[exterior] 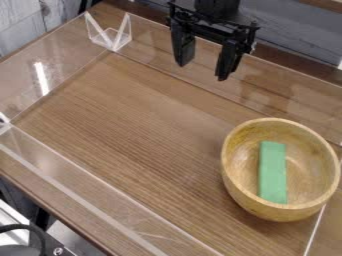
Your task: Remove the green block from inside the brown bowl and put it on the table
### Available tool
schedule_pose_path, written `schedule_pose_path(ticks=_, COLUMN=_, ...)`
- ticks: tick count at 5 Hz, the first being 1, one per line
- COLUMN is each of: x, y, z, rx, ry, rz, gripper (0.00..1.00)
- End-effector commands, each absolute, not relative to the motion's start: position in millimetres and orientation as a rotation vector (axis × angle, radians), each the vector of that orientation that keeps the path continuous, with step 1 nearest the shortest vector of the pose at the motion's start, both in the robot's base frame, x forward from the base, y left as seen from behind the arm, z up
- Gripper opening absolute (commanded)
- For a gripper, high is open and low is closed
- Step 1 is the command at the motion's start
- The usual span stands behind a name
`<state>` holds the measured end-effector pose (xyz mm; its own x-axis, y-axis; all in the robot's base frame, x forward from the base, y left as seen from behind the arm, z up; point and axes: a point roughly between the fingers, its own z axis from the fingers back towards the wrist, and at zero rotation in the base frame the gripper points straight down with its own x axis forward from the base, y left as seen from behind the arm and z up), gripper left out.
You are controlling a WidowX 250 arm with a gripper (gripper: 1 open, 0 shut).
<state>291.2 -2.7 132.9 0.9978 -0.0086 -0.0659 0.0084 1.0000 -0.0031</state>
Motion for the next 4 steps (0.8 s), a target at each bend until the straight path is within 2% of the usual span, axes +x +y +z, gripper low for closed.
schedule_pose_path(ticks=1, x=283, y=-22, z=127.0, rx=-0.017, ry=0.074, rz=0.038, gripper=1.00)
schedule_pose_path(ticks=2, x=268, y=-51, z=112.7, rx=-0.043, ry=0.094, rz=0.084, gripper=1.00)
schedule_pose_path(ticks=4, x=256, y=-107, z=99.9, rx=-0.070, ry=0.030, rz=0.119, gripper=1.00)
